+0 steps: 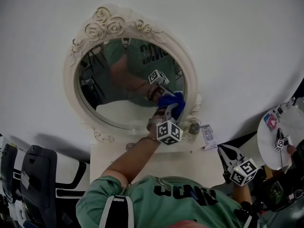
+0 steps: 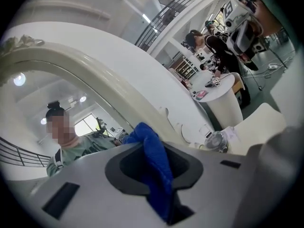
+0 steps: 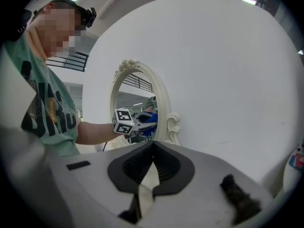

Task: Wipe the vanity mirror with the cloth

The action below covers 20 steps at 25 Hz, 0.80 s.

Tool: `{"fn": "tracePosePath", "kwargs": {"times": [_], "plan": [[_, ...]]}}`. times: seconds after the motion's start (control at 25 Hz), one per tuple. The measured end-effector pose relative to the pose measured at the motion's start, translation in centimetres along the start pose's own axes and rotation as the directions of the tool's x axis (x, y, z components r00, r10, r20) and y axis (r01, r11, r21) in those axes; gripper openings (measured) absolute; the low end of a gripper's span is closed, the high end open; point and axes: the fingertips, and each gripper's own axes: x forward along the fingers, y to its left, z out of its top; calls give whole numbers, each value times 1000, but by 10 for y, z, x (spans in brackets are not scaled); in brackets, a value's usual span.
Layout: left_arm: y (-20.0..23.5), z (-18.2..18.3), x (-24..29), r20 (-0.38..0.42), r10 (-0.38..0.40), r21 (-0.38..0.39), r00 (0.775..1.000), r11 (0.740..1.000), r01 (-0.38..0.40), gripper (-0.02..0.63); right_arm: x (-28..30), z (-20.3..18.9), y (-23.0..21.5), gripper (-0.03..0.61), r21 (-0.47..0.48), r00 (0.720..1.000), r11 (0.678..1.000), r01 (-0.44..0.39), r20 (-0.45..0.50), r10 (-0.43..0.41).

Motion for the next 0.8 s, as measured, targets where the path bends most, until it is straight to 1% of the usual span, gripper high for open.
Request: {"fn": "tracePosePath", "kwargs": {"times": [0.16, 0.28, 0.36, 0.48, 0.56, 0.64, 0.8], "plan": [[-1, 4, -2, 14, -13, -7, 1000, 1000, 13, 86, 3, 3, 1, 12, -8, 1000, 1000, -18, 5, 18], [6, -1, -20, 22, -6, -16, 1000, 1000, 6, 86, 10, 16, 11, 12, -36, 999, 999, -35, 14, 35], [20, -16, -42, 15, 26, -50, 1000, 998, -25, 86, 16, 22, 18, 12, -51, 999, 998, -48, 12, 49], [55, -55, -87, -34, 108, -129, 994, 985, -112, 86, 31, 29, 28, 12, -76, 996, 993, -87, -4, 87], [80, -88, -121, -89, 173, -173, 981, 967, -186, 86, 43, 35, 39, 12, -100, 993, 988, -121, -20, 119], [102, -123, -157, -155, 232, -204, 960, 944, -260, 86, 56, 42, 53, 12, -128, 988, 979, -156, -34, 153], [127, -194, -219, -297, 311, -249, 903, 887, -388, 86, 78, 51, 81, 12, -174, 974, 958, -227, -56, 221]]}}
